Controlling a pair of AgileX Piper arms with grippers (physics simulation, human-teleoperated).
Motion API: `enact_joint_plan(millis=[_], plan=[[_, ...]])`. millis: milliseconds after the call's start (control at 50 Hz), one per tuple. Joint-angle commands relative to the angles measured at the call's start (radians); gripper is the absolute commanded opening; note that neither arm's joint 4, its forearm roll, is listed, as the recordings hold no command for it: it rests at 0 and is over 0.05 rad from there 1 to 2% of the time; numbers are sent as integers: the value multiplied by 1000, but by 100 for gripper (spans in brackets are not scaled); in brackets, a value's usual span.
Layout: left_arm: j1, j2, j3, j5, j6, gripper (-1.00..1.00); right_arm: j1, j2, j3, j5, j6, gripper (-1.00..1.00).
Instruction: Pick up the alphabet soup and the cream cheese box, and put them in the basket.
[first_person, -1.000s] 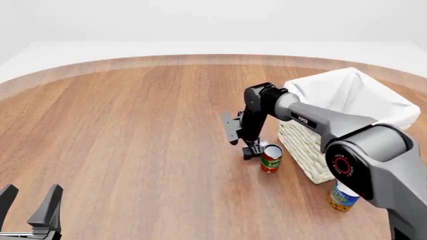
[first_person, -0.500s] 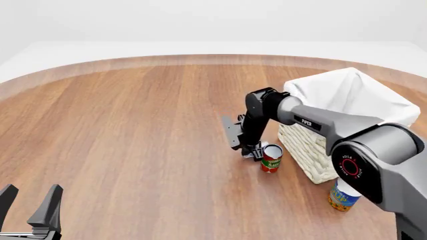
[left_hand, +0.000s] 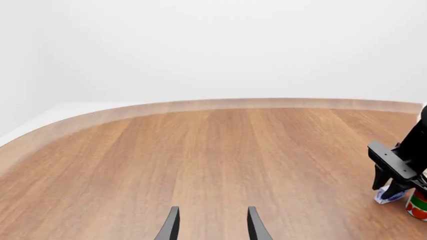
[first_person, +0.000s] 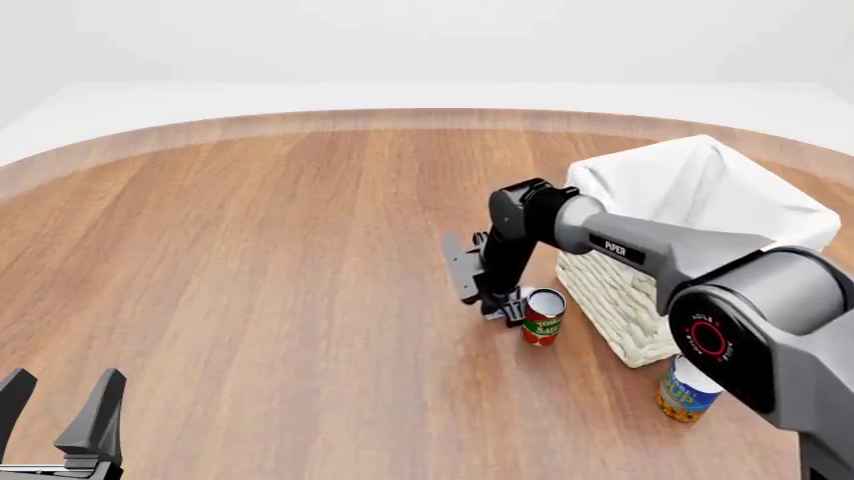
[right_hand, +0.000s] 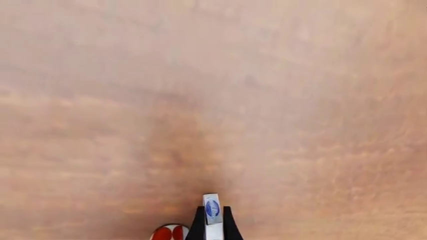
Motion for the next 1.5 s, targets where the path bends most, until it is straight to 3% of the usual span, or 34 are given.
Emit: enact_joint_plan(millis=[20,340,380,660,880,1240,1500], plan=[[0,0,0,0,0,100,20,-30,28,-16,-3,-100],[0,0,0,0,0,100,85,-114,162,-146,-32,-100],[0,0,0,0,0,100,88,-132,207,-176,-62,-100],[0,0,0,0,0,100,180,-228,356,-284,-69,-100],[0,0,0,0,0,100,196,-259,365,-290,-74,-100],[0,0,0,0,0,100,155,-312,338,-239,-122,-100],[0,0,0,0,0,100,178,-371,336,-214,-88,-100]])
